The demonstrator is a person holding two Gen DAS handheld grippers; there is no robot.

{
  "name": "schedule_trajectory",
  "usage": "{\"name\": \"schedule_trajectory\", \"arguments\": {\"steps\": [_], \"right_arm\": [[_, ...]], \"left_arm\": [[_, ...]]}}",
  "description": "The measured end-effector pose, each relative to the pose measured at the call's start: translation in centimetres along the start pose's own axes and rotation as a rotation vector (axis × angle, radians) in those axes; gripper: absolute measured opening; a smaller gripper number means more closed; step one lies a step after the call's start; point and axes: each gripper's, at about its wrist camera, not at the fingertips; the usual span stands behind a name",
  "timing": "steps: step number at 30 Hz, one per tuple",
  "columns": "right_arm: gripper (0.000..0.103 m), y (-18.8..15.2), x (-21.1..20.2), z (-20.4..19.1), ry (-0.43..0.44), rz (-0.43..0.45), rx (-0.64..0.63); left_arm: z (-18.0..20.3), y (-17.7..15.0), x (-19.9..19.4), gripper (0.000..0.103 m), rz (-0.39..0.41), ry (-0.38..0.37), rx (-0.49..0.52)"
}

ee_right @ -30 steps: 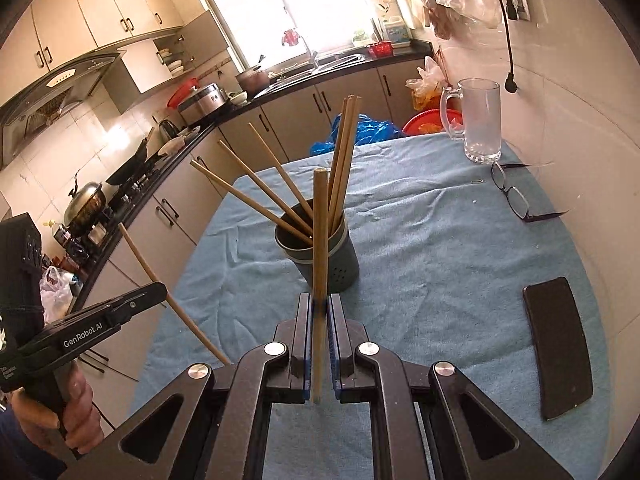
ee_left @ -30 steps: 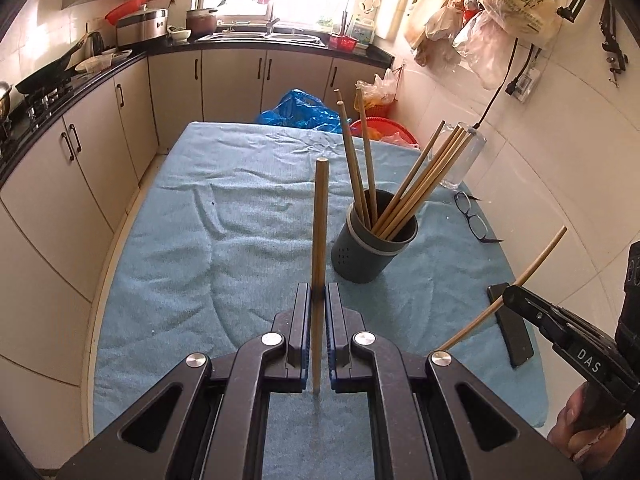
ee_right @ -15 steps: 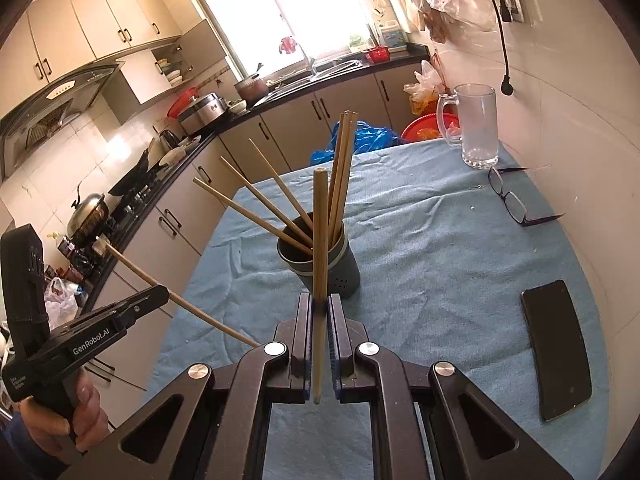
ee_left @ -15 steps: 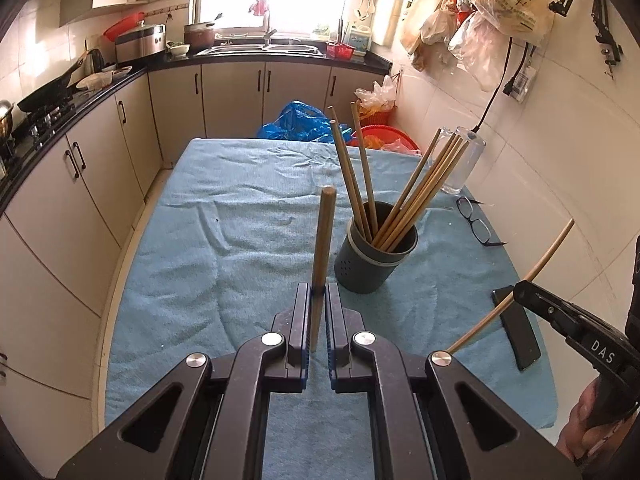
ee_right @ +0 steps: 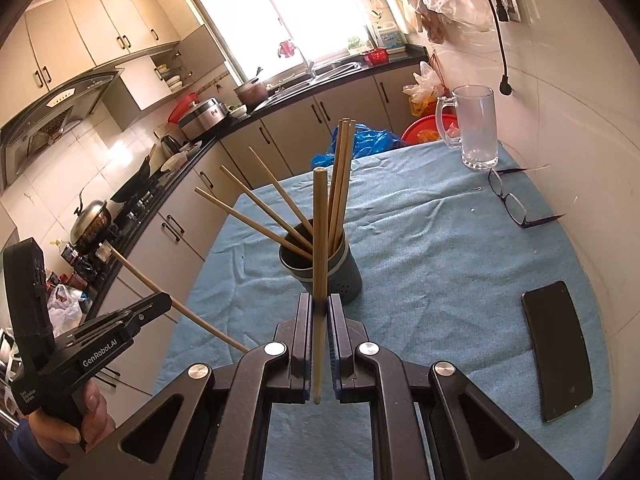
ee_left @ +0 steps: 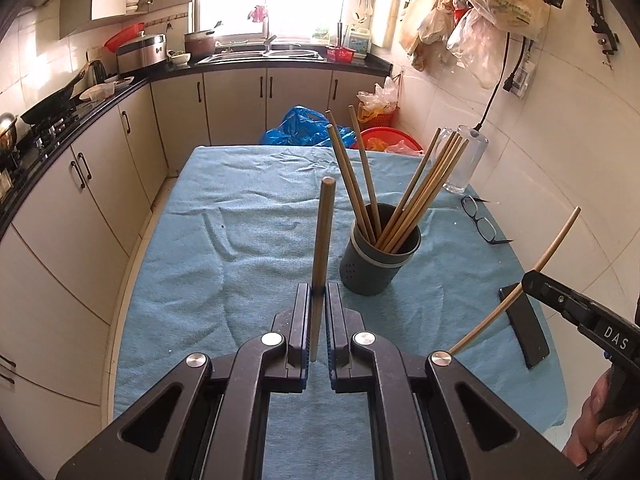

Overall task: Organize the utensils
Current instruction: 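Lift the left gripper's chopstick over the black cup while the right gripper carries its chopstick there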

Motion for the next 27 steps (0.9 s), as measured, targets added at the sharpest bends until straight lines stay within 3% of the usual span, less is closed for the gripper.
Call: {"name": "schedule_trajectory", "arguments": {"steps": [19, 27], "right_arm": [[0.008, 0.5, -0.9, 0.2, 0.006, 0.02, 0.026], [0.008, 2.2, -1.8, 0.3, 0.013, 0.055, 0.032]], "left_arm": [[0.3, 0.2, -0.3, 0.006, 0.011, -0.003, 0.014], [-0.4, 2.7, -1.2, 0.006, 0.031, -0.052, -0.023]]}}
Point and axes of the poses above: each gripper's, at about its wrist camera, not at the fingertips, and x roughly the way its jaws point, z to its right, y to its top, and after that the axes turned 6 degrees about y, right-handed
